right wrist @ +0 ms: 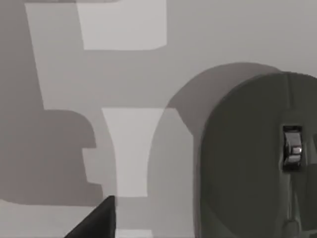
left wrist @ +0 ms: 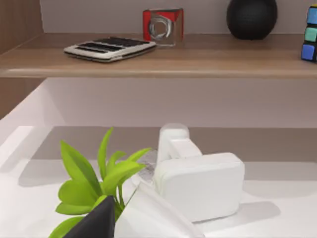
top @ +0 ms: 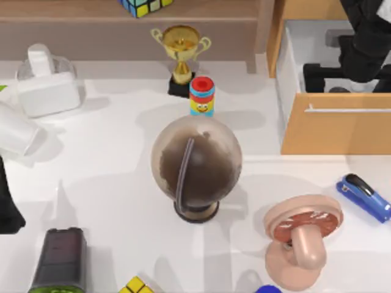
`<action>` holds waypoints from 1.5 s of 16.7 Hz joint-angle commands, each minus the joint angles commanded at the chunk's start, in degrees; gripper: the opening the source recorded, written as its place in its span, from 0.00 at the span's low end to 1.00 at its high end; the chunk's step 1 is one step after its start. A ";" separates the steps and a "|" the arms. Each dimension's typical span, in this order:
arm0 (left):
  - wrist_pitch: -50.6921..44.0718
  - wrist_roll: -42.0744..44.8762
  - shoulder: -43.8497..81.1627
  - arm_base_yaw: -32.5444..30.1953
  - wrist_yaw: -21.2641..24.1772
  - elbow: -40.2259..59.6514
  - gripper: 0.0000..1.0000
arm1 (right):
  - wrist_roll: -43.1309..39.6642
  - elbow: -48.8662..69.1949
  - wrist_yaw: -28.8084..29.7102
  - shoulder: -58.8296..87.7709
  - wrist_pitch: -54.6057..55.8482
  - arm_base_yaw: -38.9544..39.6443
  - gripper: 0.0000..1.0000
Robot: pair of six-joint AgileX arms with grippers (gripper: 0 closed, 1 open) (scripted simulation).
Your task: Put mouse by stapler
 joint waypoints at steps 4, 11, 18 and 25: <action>0.00 0.00 0.00 0.00 0.00 0.00 1.00 | 0.00 0.00 0.00 0.00 0.00 0.00 0.62; 0.00 0.00 0.00 0.00 0.00 0.00 1.00 | 0.00 0.00 0.00 0.00 0.00 0.00 0.10; 0.00 0.00 0.00 0.00 0.00 0.00 1.00 | 0.00 0.00 0.00 0.00 0.00 0.00 0.00; 0.00 0.00 0.00 0.00 0.00 0.00 1.00 | -0.98 0.26 -0.13 -2.68 -1.71 0.24 0.00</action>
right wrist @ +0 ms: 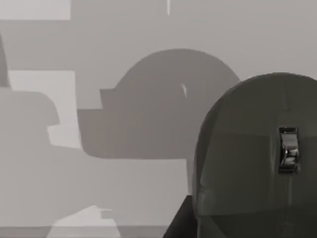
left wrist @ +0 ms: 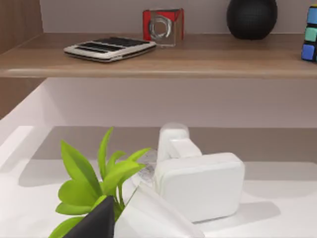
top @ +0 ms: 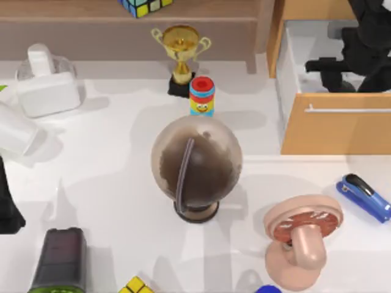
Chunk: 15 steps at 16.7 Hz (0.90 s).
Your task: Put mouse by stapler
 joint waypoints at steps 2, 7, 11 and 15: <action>0.00 0.00 0.00 0.00 0.00 0.00 1.00 | -1.34 -0.41 -0.33 -3.47 -1.73 -0.12 0.00; 0.00 0.00 0.00 0.00 0.00 0.00 1.00 | -5.00 -1.59 -1.94 -15.80 -4.81 -3.63 0.00; 0.00 0.00 0.00 0.00 0.00 0.00 1.00 | -7.93 -6.48 -3.47 -25.92 -7.34 -7.93 0.00; 0.00 0.00 0.00 0.00 0.00 0.00 1.00 | -10.56 -15.50 -4.58 -34.05 -8.68 -11.34 0.00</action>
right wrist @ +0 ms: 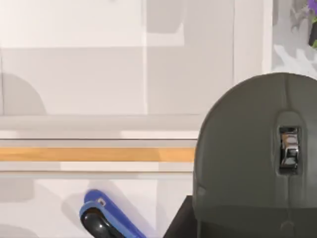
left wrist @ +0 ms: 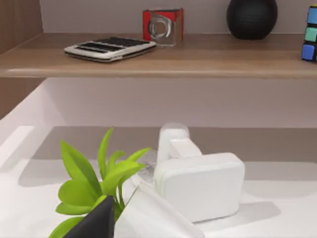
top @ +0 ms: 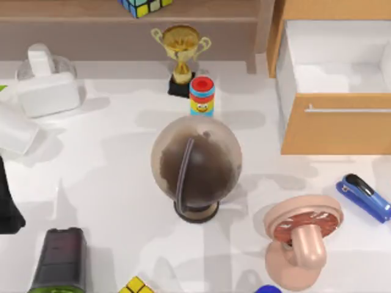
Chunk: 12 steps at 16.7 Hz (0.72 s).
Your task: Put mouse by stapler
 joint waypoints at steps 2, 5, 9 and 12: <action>0.00 0.00 0.00 0.00 0.00 0.00 1.00 | -1.10 -5.58 -0.32 -3.08 0.42 -1.10 0.00; 0.00 0.00 0.00 0.00 0.00 0.00 1.00 | -2.44 -14.52 -0.52 -6.45 2.71 -2.04 0.00; 0.00 0.00 0.00 0.00 0.00 0.00 1.00 | -3.62 -26.22 -0.23 -8.64 8.38 -2.64 0.00; 0.00 0.00 0.00 0.00 0.00 0.00 1.00 | -4.09 -33.93 0.34 -8.69 13.89 -2.90 0.00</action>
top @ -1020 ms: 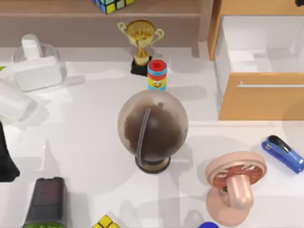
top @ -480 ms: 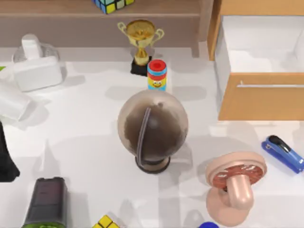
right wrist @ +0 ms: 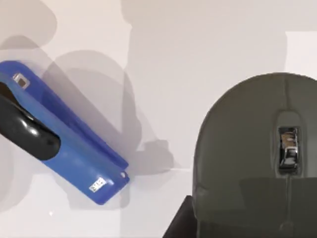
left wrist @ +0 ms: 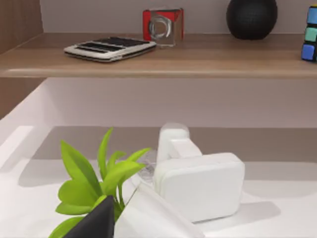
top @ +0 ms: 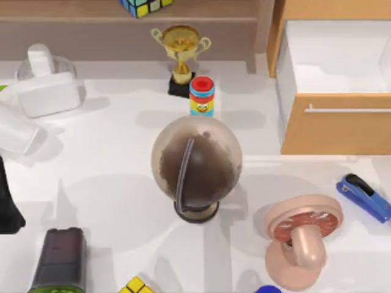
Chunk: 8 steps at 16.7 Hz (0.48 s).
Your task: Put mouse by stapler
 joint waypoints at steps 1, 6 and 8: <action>0.00 0.00 0.00 0.00 0.00 0.00 1.00 | -0.10 -2.25 0.24 0.18 1.95 -0.07 0.00; 0.00 0.00 0.00 0.00 0.00 0.00 1.00 | -0.24 -9.77 1.65 1.87 11.19 -0.20 0.00; 0.00 0.00 0.00 0.00 0.00 0.00 1.00 | -0.24 -10.90 2.00 2.41 13.40 -0.17 0.00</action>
